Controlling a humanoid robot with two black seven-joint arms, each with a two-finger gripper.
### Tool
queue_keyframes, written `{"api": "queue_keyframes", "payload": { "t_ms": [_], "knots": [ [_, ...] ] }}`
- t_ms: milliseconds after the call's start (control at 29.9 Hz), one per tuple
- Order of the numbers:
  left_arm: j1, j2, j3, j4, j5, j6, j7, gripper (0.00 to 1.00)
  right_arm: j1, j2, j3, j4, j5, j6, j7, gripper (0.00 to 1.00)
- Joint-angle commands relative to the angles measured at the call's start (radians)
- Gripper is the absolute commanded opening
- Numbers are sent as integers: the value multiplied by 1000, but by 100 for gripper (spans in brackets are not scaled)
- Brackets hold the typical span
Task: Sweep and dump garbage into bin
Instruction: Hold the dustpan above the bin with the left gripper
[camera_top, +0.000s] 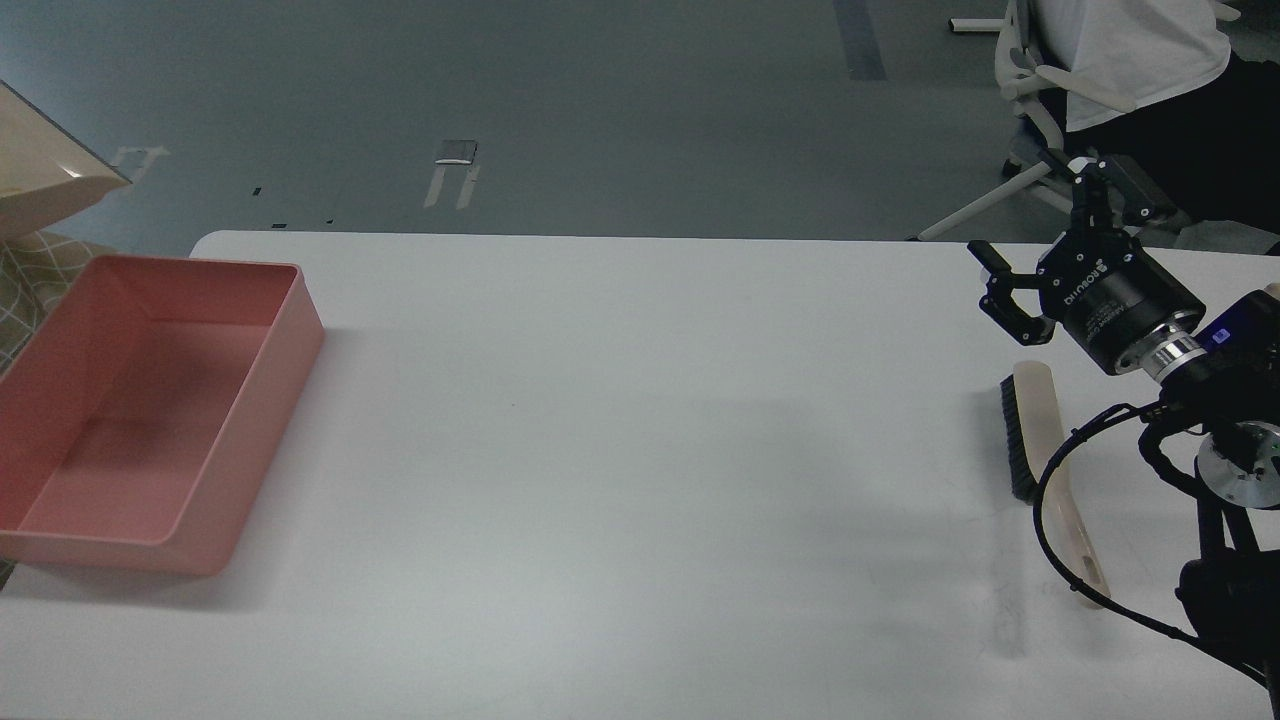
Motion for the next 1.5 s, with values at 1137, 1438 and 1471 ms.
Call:
{"api": "queue_keyframes", "payload": {
  "t_ms": [1137, 1438, 1471],
  "knots": [
    [-3, -22, -22, -12, -80, 47, 0, 20, -8, 0, 0, 6, 0, 0, 0, 100],
    [-8, -23, -22, -12, -192, 25, 0, 20, -9, -3, 0, 6, 0, 0, 0, 100],
    [-8, -25, -22, -14, -194, 16, 0, 20, -9, -3, 2, 6, 0, 0, 0, 100]
  ]
}}
